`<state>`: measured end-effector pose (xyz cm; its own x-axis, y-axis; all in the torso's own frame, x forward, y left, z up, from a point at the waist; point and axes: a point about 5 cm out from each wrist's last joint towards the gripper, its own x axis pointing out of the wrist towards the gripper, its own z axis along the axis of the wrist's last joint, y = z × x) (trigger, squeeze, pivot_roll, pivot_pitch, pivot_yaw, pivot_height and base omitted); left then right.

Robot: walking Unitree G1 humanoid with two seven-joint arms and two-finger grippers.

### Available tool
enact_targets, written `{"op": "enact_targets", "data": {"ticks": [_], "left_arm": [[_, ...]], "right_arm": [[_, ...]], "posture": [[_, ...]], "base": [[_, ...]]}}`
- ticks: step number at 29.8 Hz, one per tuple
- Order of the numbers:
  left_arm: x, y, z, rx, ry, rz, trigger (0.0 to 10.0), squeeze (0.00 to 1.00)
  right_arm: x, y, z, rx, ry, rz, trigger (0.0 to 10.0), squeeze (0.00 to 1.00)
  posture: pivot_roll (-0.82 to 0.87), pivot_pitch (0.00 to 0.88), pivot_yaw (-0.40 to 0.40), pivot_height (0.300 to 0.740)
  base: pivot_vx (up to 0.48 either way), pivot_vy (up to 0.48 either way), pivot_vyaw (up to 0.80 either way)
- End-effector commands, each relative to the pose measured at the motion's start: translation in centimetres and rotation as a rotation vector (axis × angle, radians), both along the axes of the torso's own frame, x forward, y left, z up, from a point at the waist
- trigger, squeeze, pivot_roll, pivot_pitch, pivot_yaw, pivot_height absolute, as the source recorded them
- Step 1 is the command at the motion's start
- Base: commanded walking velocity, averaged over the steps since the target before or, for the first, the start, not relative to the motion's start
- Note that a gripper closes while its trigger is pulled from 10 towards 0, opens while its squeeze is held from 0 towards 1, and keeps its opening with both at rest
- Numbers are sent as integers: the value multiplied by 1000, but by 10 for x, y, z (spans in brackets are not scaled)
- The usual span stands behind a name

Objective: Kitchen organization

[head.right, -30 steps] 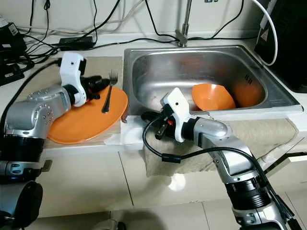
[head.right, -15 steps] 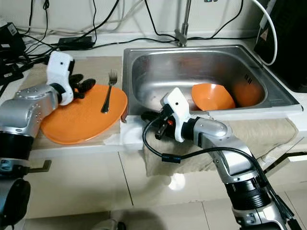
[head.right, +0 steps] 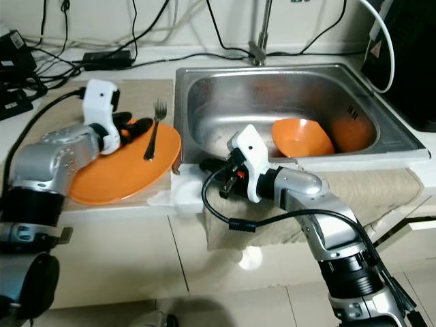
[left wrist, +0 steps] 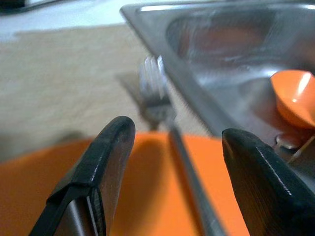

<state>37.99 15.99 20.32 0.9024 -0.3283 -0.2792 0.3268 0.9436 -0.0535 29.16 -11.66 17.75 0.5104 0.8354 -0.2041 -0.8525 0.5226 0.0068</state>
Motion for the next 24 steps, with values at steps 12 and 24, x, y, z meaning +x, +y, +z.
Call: {"op": "enact_targets", "data": {"ticks": [12,24], "left_arm": [[9,-3,0,36,18,10,10000,0],[6,-11,-16,28,130,-52,10000,0]], "right_arm": [[1,-1,3,-8,-23,-18,10000,0],[0,0,3,-7,-24,-18,10000,0]], "posture": [[51,21,50,740],[50,13,53,740]], "base": [[0,0,0],[0,0,0]]}}
